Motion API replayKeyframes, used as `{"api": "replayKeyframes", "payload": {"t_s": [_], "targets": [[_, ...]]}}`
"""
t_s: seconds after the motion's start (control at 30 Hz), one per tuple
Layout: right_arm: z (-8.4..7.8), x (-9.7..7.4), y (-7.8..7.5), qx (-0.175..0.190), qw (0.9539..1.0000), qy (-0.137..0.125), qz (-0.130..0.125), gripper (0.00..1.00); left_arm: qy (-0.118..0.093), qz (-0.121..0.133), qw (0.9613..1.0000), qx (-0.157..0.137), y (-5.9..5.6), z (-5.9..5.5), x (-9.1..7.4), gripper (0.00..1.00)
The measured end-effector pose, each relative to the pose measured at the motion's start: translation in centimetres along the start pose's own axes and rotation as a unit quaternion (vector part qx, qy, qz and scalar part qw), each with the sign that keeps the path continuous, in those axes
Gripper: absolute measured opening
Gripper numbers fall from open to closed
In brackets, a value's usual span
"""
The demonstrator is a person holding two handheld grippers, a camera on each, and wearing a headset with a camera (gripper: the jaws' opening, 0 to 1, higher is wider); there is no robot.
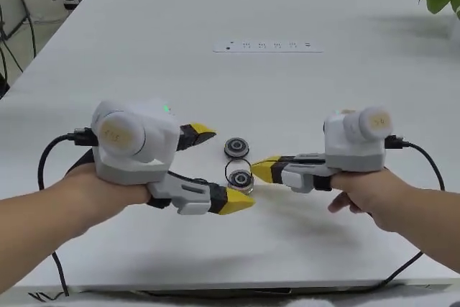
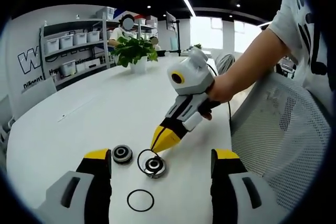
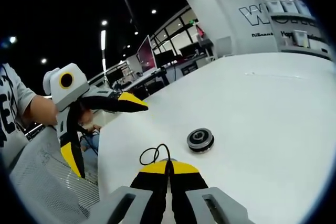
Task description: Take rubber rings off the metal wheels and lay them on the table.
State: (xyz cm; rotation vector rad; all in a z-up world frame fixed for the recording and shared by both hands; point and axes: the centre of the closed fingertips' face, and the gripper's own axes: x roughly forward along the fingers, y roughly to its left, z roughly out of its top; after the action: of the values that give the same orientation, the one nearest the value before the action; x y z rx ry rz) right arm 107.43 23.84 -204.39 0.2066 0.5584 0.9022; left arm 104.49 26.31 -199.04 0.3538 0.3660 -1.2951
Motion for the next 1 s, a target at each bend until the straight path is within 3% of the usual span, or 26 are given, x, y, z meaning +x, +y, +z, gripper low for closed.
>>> {"api": "replayKeyframes", "payload": {"t_s": [0.47,0.57,1.0], "targets": [[0.2,0.7,1.5,-0.001,0.9999,0.0,0.014,0.0,-0.018,0.024,0.9995,-0.012,0.8,-0.2,-3.3,0.87],[0.3,0.8,1.9,-0.002,0.9998,0.0,0.017,0.0,-0.017,0.033,0.9993,-0.001,1.0,-0.3,-3.8,0.93],[0.6,1.8,2.9,-0.001,0.9995,0.0,0.031,0.0,-0.024,0.048,0.9984,-0.018,0.9,-0.8,-5.9,0.99]]}}
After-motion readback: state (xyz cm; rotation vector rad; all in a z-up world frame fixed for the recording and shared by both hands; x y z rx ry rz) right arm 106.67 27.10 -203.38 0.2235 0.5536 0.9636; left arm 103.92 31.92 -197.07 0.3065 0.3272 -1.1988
